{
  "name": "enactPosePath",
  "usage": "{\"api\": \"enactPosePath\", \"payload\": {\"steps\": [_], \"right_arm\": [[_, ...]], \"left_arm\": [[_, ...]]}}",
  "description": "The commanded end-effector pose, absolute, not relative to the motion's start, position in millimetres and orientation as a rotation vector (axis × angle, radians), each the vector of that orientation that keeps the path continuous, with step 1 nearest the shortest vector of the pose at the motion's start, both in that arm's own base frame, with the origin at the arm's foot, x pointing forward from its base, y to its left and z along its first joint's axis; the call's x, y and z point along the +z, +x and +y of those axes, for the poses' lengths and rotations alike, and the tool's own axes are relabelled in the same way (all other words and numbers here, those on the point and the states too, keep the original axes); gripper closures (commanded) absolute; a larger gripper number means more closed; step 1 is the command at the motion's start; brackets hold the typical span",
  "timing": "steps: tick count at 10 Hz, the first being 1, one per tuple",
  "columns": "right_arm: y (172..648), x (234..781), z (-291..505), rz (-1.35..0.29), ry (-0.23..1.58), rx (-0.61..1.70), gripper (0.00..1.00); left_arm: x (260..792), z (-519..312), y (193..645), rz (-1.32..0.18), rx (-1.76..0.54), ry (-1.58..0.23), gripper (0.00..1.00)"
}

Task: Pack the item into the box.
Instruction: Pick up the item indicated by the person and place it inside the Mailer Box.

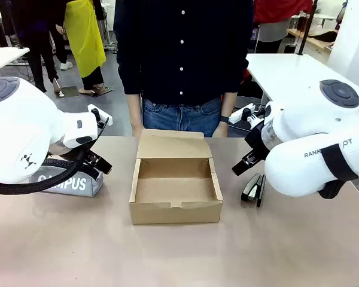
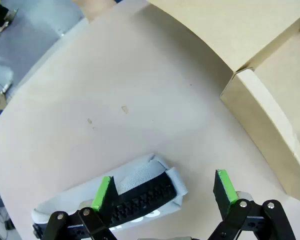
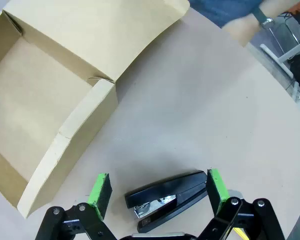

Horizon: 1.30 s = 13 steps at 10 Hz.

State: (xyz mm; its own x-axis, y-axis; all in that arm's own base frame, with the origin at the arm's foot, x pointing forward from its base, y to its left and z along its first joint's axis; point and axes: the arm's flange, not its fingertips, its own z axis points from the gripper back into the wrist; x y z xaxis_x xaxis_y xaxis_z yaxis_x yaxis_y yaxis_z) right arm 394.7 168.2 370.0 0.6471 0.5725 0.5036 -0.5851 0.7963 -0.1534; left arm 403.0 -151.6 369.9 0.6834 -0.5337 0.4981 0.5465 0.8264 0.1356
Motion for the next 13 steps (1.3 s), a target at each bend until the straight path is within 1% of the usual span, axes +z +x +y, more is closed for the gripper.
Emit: {"api": "enactPosePath", "payload": {"steps": [1, 13], "right_arm": [[394.7, 370.0, 168.2, -0.564, 0.024, 0.658, 0.00], [394.7, 370.0, 168.2, -0.564, 0.024, 0.658, 0.00]], "left_arm": [[370.0, -151.6, 403.0, -0.551, -0.606, -0.025, 0.00], [370.0, -151.6, 403.0, -0.551, -0.606, -0.025, 0.00]]}}
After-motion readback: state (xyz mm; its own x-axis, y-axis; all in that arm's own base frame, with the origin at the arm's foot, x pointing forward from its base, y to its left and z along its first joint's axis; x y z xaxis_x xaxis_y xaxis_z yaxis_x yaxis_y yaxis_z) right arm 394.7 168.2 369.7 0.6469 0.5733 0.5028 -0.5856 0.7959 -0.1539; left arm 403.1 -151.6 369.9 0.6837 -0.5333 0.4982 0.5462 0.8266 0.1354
